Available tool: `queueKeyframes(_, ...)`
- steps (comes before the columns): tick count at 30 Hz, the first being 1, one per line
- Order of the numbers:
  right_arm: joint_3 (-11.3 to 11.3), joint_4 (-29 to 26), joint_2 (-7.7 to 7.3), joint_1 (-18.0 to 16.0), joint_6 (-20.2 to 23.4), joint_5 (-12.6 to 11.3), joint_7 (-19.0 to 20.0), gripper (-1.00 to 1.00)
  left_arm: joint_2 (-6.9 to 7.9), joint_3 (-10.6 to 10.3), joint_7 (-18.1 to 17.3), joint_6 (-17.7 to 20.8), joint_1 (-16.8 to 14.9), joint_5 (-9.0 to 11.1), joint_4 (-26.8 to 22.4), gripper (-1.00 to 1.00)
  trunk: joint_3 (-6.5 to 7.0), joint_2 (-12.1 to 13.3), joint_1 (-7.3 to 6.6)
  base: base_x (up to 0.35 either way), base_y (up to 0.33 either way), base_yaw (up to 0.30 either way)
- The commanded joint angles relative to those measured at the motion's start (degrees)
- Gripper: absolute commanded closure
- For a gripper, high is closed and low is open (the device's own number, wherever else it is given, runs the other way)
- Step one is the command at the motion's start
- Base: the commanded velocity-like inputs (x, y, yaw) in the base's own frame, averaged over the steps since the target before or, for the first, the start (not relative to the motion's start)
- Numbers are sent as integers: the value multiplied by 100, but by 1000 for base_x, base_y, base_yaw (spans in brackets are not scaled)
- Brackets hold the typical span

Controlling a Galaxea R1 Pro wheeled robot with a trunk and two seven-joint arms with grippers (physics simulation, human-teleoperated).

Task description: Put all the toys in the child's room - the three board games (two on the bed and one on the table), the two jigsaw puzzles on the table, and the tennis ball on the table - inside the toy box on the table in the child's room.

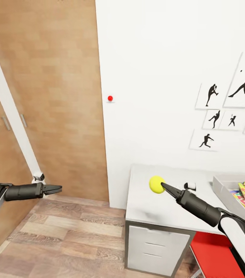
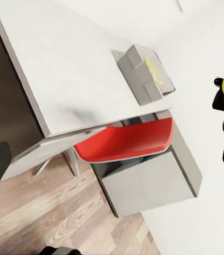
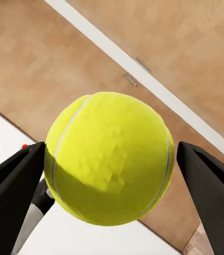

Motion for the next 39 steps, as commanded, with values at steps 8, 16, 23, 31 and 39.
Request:
queueKeyframes(8,-833,0,-23,487,-186,-31,1008,100,67,27,-21,107,-2,13,-8,-100,197,311,-173,0,0,-172)
queueKeyframes(16,-1007,0,-24,556,-207,-27,1091,100,55,30,-21,119,-2,14,-8,-100,388,591,-326,0,0,-151)
queueKeyframes(23,-1016,6,-20,558,-208,149,1096,100,46,30,-21,121,-2,14,-8,-100,446,591,-326,0,0,-142)
queueKeyframes(31,-1022,7,-15,558,-208,263,1107,100,36,30,-21,122,-2,14,-8,-100,507,591,-326,0,0,-139)
queueKeyframes(39,-1030,8,-3,558,-208,268,1104,100,25,30,-21,123,-2,14,-8,-100,528,591,-326,0,0,-51)
